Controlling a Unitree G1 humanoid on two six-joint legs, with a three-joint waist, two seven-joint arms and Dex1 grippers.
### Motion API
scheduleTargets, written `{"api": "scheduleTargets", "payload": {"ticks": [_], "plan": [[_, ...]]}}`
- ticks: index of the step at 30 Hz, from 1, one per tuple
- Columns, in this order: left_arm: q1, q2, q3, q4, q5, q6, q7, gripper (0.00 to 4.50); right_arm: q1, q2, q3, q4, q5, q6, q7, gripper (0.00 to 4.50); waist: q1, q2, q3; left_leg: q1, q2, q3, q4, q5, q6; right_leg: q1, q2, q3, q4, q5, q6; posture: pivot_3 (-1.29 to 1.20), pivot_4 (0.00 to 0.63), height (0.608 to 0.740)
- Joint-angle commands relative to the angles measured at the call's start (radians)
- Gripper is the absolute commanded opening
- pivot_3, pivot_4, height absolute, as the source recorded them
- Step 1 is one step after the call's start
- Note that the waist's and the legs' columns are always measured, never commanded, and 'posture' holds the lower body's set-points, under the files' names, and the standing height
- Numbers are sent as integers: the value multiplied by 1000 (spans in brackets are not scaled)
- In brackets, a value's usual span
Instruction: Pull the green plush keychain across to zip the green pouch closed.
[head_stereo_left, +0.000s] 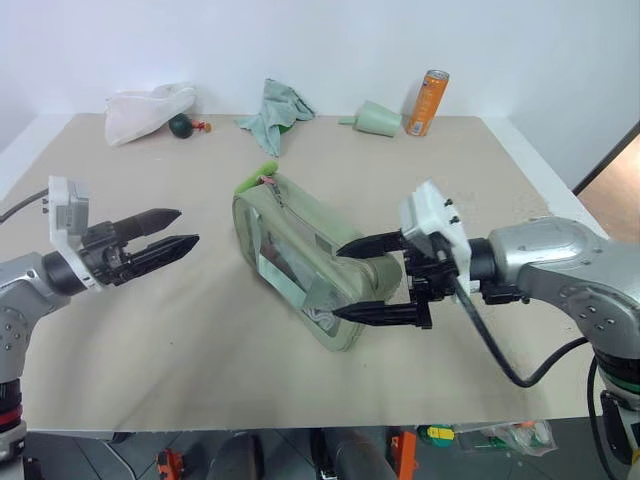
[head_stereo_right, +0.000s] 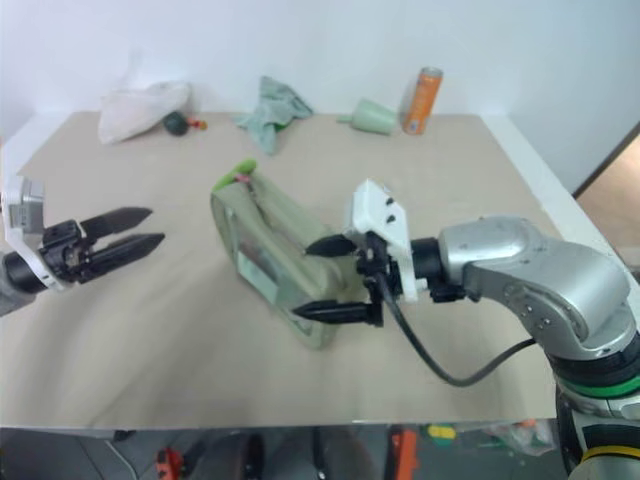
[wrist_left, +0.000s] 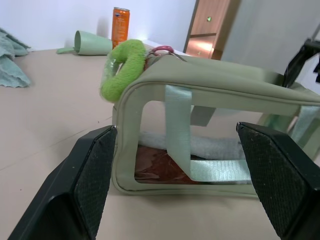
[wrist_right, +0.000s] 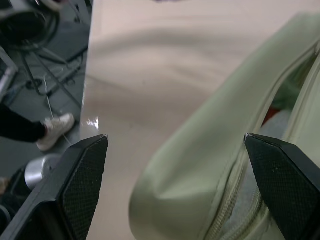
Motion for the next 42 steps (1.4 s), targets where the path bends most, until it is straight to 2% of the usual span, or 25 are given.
{"api": "scheduleTargets", "payload": {"ticks": [1, 6, 9, 18, 20, 23, 28, 34, 38, 42], "plan": [[0, 1, 12, -38, -17, -11, 7, 3953, -19, 10, 33, -30, -57, 4, -6, 4500, 0, 0, 0, 0, 0, 0, 0, 0, 0, 0, 0, 0, 0, 0, 0, 0, 150, 740], [-3, -4, 10, -31, -17, -11, 10, 3953, -22, 40, 90, -18, -134, 0, -9, 4500, 0, 0, 0, 0, 0, 0, 1, 0, 0, 0, 0, 0, 0, 0, 0, 0, 150, 740], [2, -6, 10, -24, -13, -15, 7, 4002, -24, 64, 109, 6, -192, -24, -15, 3672, 0, 0, 0, 0, 0, 0, 2, 0, 0, 0, 0, 0, 0, 0, 0, 0, 150, 740], [9, -12, 10, 0, -5, -22, 2, 4002, -4, 70, 112, 62, -307, -106, 50, 566, 0, 0, 0, 0, 1, 1, 7, 0, 0, 1, 0, -1, 1, 3, -1, 0, 150, 740], [7, -14, 9, 7, -1, -25, 1, 4002, 2, 70, 107, 69, -321, -124, 67, 38, 0, 0, 0, 0, 1, 1, 7, 0, 0, 1, 0, -1, 1, 3, -1, 0, 150, 740], [2, -17, 5, 16, 3, -28, 0, 4002, 10, 58, 97, 87, -357, -187, 109, 38, 0, 0, 0, -1, 1, 1, 7, 0, 0, 1, 0, -1, 1, 3, -1, 0, 150, 740], [0, -20, 2, 30, 8, -33, -6, 4002, 30, 30, -7, 152, -377, -440, 272, 38, 0, 0, 0, -1, 1, 1, 7, 0, 0, 0, 0, -1, 1, 3, -1, 0, 150, 740], [-20, -11, 26, 112, -7, -23, -12, 4002, -107, -23, -35, 391, -458, -668, 463, 38, -2, 0, 0, -1, 1, 2, 8, 0, 1, 0, 0, -1, 1, 4, -2, 0, 150, 740], [-17, -3, 58, 157, -28, -6, -4, 4002, -183, -3, 3, 500, -543, -812, 532, 38, -2, 0, 0, -1, 2, 1, 8, 0, 1, 0, 2, -1, 1, 3, -2, 0, 150, 740], [5, -2, 83, 128, -53, 13, 5, 4002, -179, 37, 54, 545, -620, -935, 574, 38, -1, 0, 0, -1, 2, 1, 7, -1, 1, -1, 2, -2, 2, 3, -4, 0, 150, 740]]}}
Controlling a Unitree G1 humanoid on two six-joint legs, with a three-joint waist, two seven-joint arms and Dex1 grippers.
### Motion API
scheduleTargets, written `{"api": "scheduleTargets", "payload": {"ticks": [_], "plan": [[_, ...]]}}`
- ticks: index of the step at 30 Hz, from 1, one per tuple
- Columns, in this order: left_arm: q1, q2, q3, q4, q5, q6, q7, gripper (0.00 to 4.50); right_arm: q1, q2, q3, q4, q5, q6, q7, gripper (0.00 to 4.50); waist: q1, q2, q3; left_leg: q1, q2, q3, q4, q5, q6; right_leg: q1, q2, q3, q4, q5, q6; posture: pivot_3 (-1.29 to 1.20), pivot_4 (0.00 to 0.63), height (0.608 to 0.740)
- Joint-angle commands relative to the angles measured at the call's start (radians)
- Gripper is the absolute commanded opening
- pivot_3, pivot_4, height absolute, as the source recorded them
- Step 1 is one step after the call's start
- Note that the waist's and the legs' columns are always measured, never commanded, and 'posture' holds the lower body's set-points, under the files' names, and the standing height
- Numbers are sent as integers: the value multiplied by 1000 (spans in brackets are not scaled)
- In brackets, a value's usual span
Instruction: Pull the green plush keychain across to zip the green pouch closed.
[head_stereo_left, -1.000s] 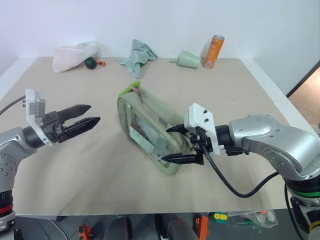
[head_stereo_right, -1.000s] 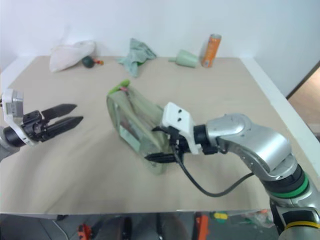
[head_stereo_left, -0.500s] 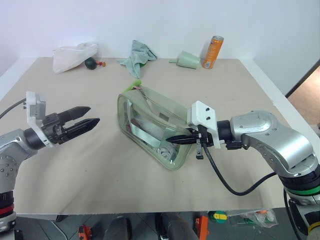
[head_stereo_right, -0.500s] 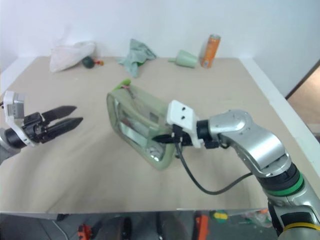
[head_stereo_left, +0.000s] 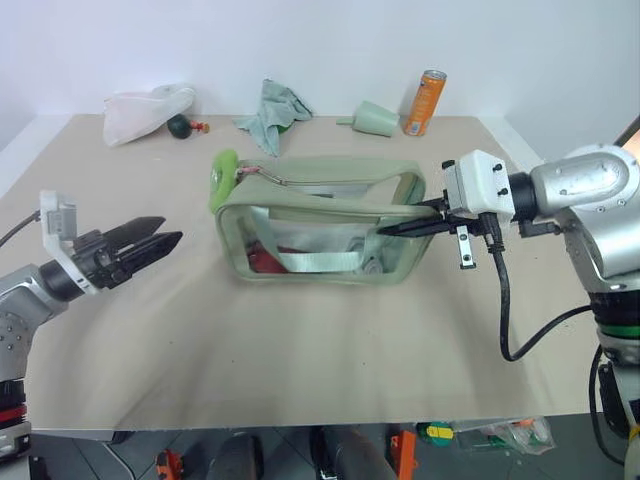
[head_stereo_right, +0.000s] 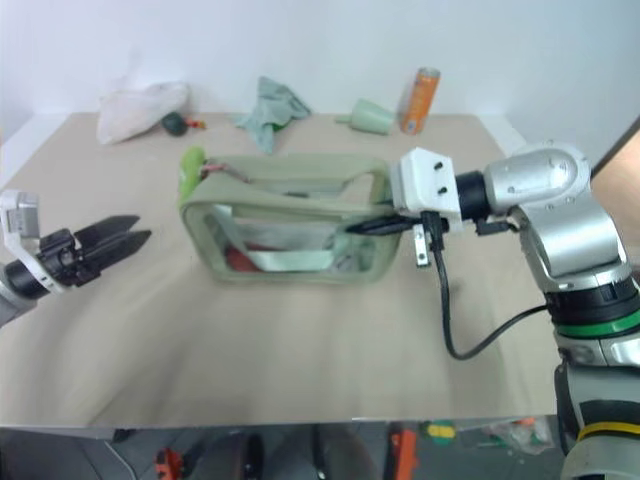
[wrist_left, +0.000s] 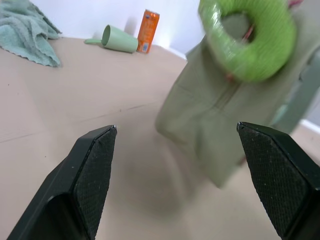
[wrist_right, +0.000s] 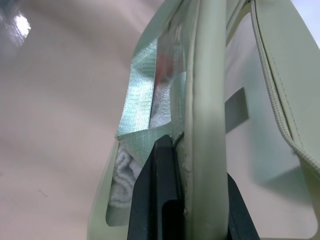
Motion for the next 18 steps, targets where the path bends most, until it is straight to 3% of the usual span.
{"api": "scheduleTargets", "payload": {"ticks": [1, 8, 9, 18], "plan": [[14, 18, 53, -48, -39, 17, 9, 4002, 7, 33, 13, -7, -30, -87, 29, 38, 0, 0, 0, 0, 0, 0, 0, 0, 0, 0, 0, 0, 0, 0, 0, 0, 150, 740], [57, 53, 61, -155, -108, 78, -24, 4002, 103, 101, 44, -48, -51, -92, 12, 38, -1, 0, 0, -1, 0, 1, 1, -1, -1, 0, -2, 0, 1, 0, 0, 0, 150, 740], [58, 62, 63, -170, -118, 83, -34, 4002, 105, 107, 38, -49, -46, -81, 5, 714, -2, 0, 0, 0, 0, 1, 2, -1, -1, 0, -2, 0, 2, 0, 0, 0, 150, 740], [-127, 113, 89, -161, -208, 94, -18, 4002, 132, 102, 23, -83, -27, 20, 2, 3799, -1, 0, 0, 6, 1, -1, 2, 3, -2, 0, 3, -1, 13, -2, -4, 0, 150, 740]]}}
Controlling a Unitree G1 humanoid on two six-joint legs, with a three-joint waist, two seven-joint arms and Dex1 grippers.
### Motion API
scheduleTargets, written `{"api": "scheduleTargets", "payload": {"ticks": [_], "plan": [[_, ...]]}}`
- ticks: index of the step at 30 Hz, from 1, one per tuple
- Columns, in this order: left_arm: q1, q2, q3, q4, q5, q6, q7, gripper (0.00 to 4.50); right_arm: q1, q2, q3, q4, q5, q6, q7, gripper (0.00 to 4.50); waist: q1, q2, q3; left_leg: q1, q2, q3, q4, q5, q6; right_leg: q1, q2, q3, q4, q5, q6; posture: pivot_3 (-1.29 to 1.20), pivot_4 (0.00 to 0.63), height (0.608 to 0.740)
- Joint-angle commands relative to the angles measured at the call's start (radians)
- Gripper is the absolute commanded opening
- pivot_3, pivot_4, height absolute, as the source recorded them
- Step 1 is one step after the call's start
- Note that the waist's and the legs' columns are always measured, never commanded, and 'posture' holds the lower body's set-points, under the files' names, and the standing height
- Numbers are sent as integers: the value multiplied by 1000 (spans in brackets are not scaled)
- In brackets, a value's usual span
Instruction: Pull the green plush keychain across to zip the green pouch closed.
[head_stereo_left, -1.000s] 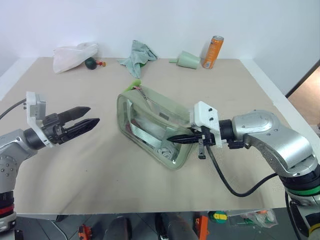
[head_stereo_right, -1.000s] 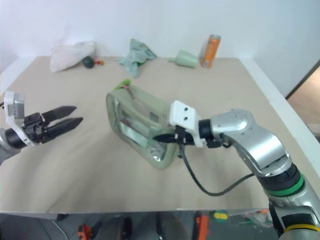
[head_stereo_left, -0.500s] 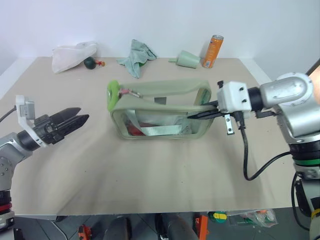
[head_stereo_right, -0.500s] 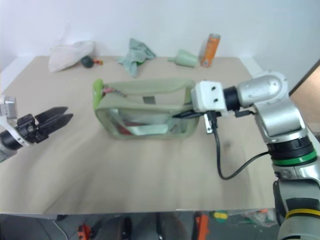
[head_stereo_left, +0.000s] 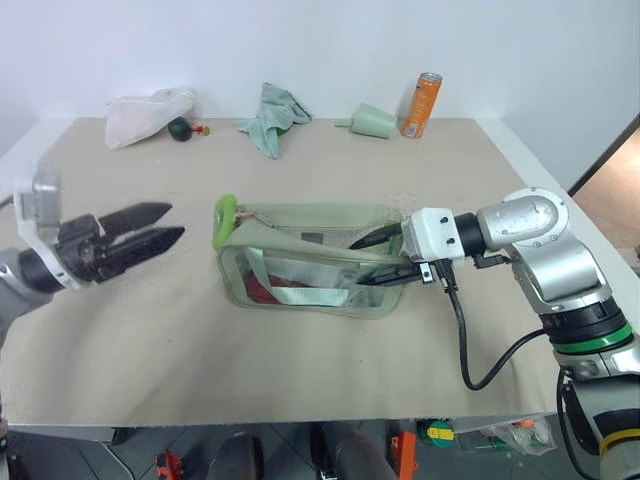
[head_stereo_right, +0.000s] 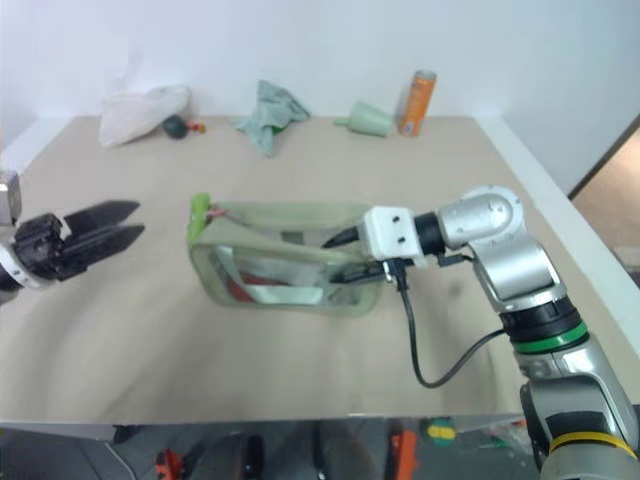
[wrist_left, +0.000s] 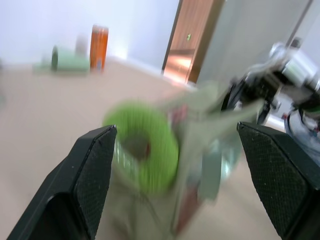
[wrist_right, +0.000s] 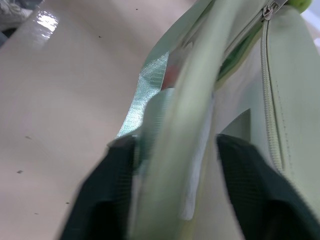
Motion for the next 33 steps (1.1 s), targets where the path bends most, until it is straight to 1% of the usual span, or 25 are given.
{"api": "scheduleTargets", "payload": {"ticks": [1, 2, 3, 6, 10, 12, 14, 15, 16, 19, 20, 21, 23, 25, 28, 33], "plan": [[-60, 38, 39, -14, -51, 7, -8, 4002, 11, -17, -26, -60, 27, 52, 6, 4196, -2, 0, 0, 0, 0, 0, 0, 0, 0, 0, 1, 0, 0, 0, 0, 0, 150, 740], [-68, 44, 33, -21, -54, 8, -16, 4002, 16, -18, -28, -68, 30, 64, 6, 4398, -2, 0, 0, 0, 0, 0, -1, 0, 0, 0, 1, 1, 0, 0, 0, 0, 150, 740], [-77, 51, 24, -29, -59, 9, -26, 4002, 20, -17, -33, -74, 34, 73, 3, 4458, -2, 0, 0, 0, 0, 0, -1, 0, 0, 0, 1, 1, 0, -1, -1, 0, 150, 740], [-96, 61, 4, -52, -73, 14, -48, 4002, 35, -15, -47, -92, 39, 88, -17, 4458, -1, 0, 0, 0, 0, 0, -1, -1, -1, 0, 1, 0, 0, -2, -2, 0, 150, 740], [-113, 65, -25, -61, -72, 16, -86, 4002, 39, -3, -88, -108, 62, 163, -81, 4458, 0, 0, 0, -1, -1, 0, -1, -1, -1, 0, -1, 1, 0, -2, -2, 0, 150, 740], [-109, 66, -37, -55, -66, 16, -103, 4002, 18, -18, -149, -144, 185, 308, -80, 4458, -1, 0, 0, -1, -1, 0, -1, -1, -1, 0, -1, 1, 0, -2, -2, 0, 150, 740], [-99, 65, -52, -48, -54, 15, -119, 4002, -7, -36, -229, -167, 340, 479, -88, 4458, 0, 0, 0, -1, -1, 0, 0, -1, -1, 0, -1, 1, 0, -2, -2, 0, 150, 740], [-96, 64, -55, -45, -50, 14, -123, 4002, -13, -42, -252, -174, 382, 528, -94, 4458, 0, 0, 0, -1, -1, 0, 0, -1, -1, 0, -1, 1, 0, -2, -2, 0, 150, 740], [-92, 62, -61, -40, -44, 11, -128, 4002, -5, -54, -289, -184, 425, 556, -94, 4458, 1, 0, 0, -1, -1, 0, 0, -1, -1, 0, -2, 1, 0, -2, -2, 0, 150, 740], [-83, 58, -74, -29, -32, 7, -140, 4002, 28, -85, -348, -212, 488, 600, -94, 4458, 1, 0, 0, -1, -1, -1, 0, -1, -1, 0, -2, 0, 0, -2, -2, 0, 150, 740], [-73, 57, -82, -29, -23, 3, -149, 4002, 64, -106, -370, -231, 502, 613, -89, 4458, 1, 0, 0, -1, -2, -1, -1, -1, -1, 0, -2, 0, -1, -2, -2, 0, 150, 740], [-64, 55, -87, -27, -16, 1, -156, 4002, 107, -128, -390, -254, 508, 621, -88, 4458, 2, 0, 0, -1, -2, -1, -1, -1, -1, 0, -2, 0, -1, -2, -2, 0, 150, 740], [-51, 47, -101, -24, -3, -8, -171, 4002, 248, -185, -437, -321, 488, 616, -86, 4458, 3, 0, 0, -2, -2, -2, -2, -1, -1, 1, -2, 0, -1, -3, -1, 0, 150, 740], [-50, 43, -110, -25, -3, -9, -183, 4002, 332, -214, -464, -366, 471, 606, -105, 4458, 4, 0, 0, -3, -3, -2, -1, -1, -1, 0, -2, -1, -1, -4, -1, 0, 150, 740], [-60, 32, -127, -34, -3, -9, -191, 4002, 393, -233, -472, -406, 455, 592, -143, 4458, -1, 0, 0, -2, -3, -2, -1, -1, -1, 0, -3, 0, -1, -3, 0, 0, 150, 740], [-82, 6, -155, -42, -3, -4, -174, 4002, 416, -215, -444, -426, 438, 573, -198, 4458, -1, 0, 0, 0, -2, -1, 0, 0, 0, 1, -2, 0, -1, -1, 3, 0, 150, 740]]}}
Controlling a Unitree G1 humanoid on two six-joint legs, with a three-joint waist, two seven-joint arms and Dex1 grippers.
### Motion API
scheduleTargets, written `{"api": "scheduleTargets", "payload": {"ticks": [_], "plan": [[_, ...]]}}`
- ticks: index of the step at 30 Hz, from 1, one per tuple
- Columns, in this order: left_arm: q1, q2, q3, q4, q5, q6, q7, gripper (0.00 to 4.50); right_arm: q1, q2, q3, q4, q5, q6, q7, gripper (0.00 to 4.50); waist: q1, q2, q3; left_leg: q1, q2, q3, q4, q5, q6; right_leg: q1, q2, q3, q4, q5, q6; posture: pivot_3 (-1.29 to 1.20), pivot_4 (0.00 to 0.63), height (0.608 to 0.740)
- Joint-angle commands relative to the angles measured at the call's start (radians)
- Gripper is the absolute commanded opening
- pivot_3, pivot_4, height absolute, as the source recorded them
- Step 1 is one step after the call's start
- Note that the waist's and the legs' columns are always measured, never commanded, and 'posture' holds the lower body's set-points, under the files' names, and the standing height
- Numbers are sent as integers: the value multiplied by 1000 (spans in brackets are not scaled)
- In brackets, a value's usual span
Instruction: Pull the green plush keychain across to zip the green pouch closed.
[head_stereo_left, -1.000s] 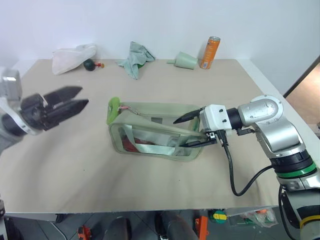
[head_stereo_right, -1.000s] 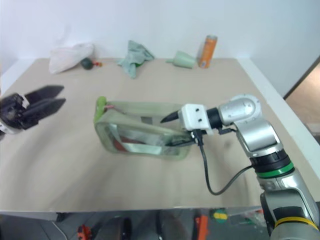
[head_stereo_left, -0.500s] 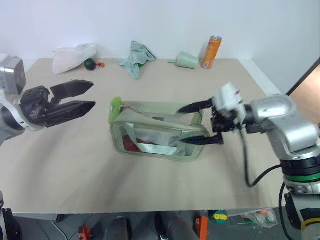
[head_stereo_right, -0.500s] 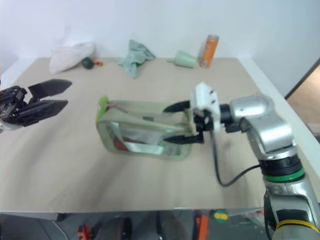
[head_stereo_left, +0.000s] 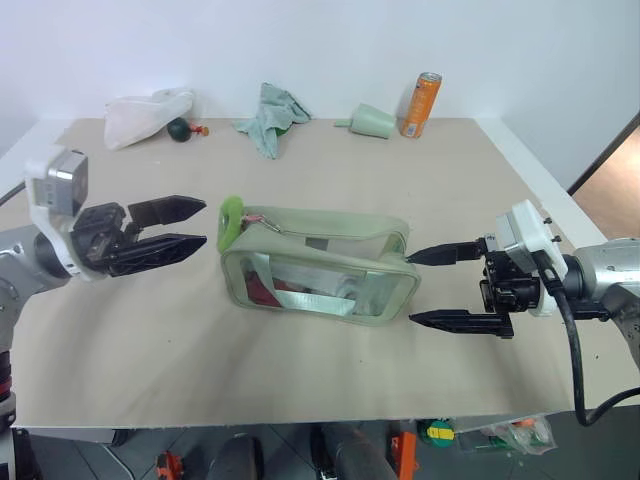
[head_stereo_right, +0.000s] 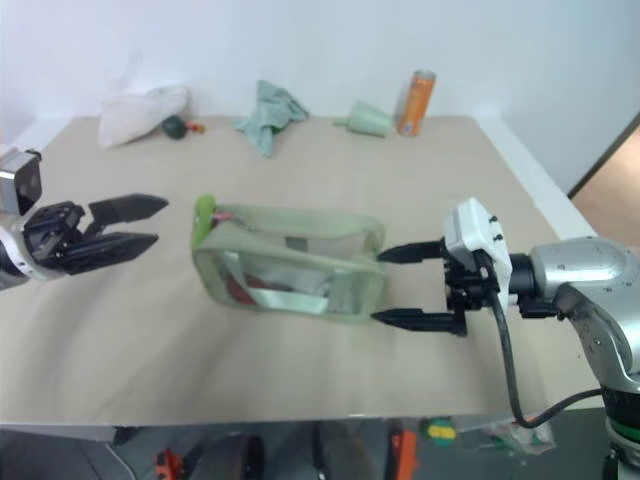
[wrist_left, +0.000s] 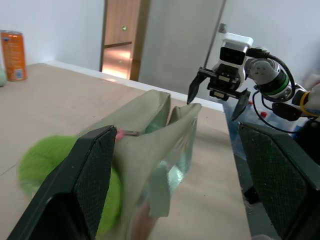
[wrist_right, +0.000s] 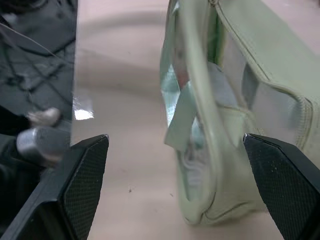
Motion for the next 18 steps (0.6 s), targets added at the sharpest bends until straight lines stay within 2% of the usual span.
{"api": "scheduleTargets", "payload": {"ticks": [1, 9, 14, 15, 18], "plan": [[-28, -2, 2, -33, -6, -11, 8, 4002, 3, 1, -2, -24, -17, -29, -28, 4458, 0, 0, 0, 0, 0, 0, 0, 0, 0, 0, 0, 0, 0, 0, 0, 0, 150, 740], [-29, -11, 23, -48, -31, 2, 40, 4002, -21, 9, 34, 5, -35, -66, -42, 4458, 0, 0, 0, -1, 0, 0, -1, -1, -1, 0, 0, 0, 0, -1, -2, 0, 150, 740], [-15, -8, 36, -60, -47, 4, 55, 4002, -42, 22, 51, 32, -49, -106, -34, 3005, 0, 0, 0, -1, 0, 0, -1, -1, -1, 0, 0, 0, 0, -1, -1, 0, 150, 740], [-12, -8, 38, -63, -50, 4, 58, 4002, -47, 24, 53, 37, -50, -111, -32, 2514, 1, 0, 0, -1, 0, 0, -1, -1, -1, 0, 0, 0, 0, -1, -1, 0, 150, 740], [-6, -8, 41, -69, -55, 4, 65, 4002, -61, 29, 64, 54, -61, -124, -33, 1558, 0, 0, 0, -1, 0, 0, -1, -1, -1, 0, 0, 0, 0, -1, -1, 0, 150, 740]]}}
